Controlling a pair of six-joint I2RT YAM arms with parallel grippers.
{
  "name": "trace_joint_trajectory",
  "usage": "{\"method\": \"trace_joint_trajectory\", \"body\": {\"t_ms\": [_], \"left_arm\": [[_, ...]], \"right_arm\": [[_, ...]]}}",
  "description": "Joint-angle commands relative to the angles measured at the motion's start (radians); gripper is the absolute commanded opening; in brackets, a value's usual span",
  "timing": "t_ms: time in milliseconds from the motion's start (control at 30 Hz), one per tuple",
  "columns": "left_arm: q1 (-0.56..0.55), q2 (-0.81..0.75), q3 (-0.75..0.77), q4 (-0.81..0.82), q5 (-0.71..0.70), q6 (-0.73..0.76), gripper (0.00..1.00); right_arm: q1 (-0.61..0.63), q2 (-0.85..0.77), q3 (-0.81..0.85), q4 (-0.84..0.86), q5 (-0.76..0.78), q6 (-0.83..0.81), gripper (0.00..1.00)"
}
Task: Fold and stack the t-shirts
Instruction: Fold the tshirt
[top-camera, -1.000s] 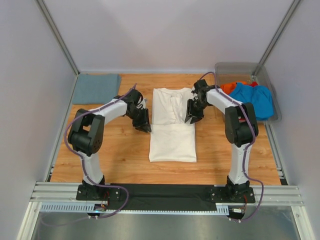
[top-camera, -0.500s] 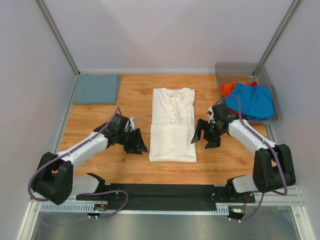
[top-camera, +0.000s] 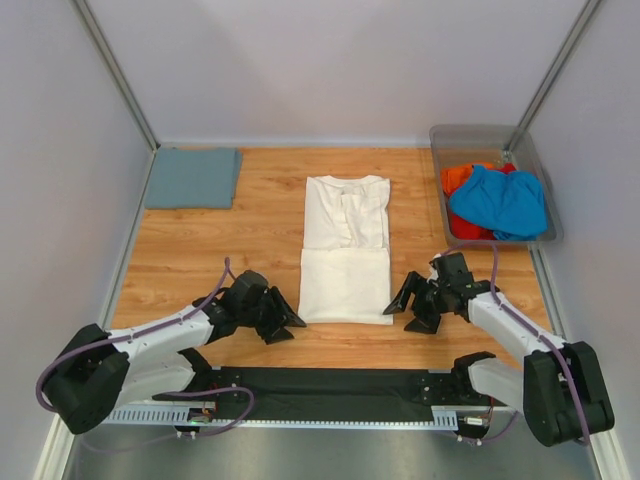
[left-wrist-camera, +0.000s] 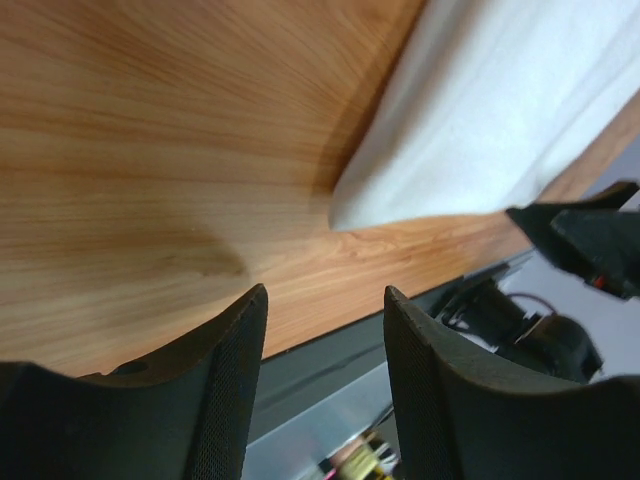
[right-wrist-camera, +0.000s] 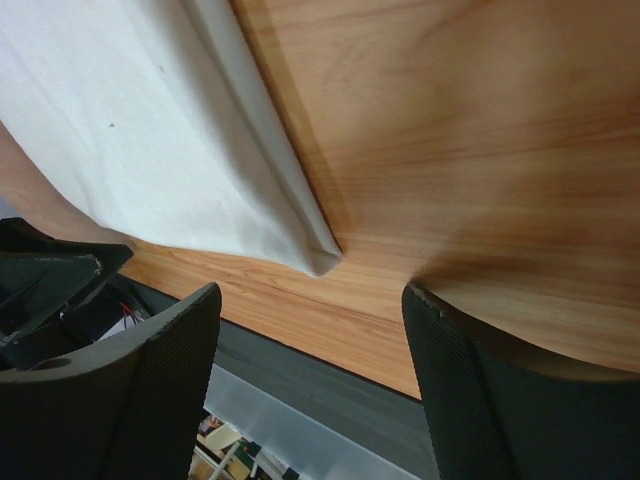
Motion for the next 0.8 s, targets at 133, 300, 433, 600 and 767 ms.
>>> {"method": "trace_joint_trajectory", "body": {"t_ms": [133, 300, 433, 600, 767], "left_arm": [[-0.009, 0.064, -0.079, 0.158, -0.129, -0.371, 0.56], [-0.009, 0.115, -0.09, 0.193, -0.13, -0.434, 0.55], [-0.009, 0.11, -0.117, 0.176, -0.159, -0.505, 0.51], [-0.009, 0.081, -0.136, 0.135, -0.199, -0.545, 0.47], [-0.009, 0.145, -0.137, 0.207, -0.189, -0.545, 0.47]], "right_arm": [[0.002, -0.087, -0.114, 0.173, 0.014, 0.224, 0.69], [0.002, -0.09, -0.104, 0.156, 0.029, 0.21, 0.66], [0.002, -0.09, -0.101, 0.152, 0.026, 0.206, 0.65], [0.01, -0.096, -0.093, 0.136, 0.046, 0.201, 0.65], [0.026, -0.073, -0.093, 0.148, 0.051, 0.207, 0.65]]}}
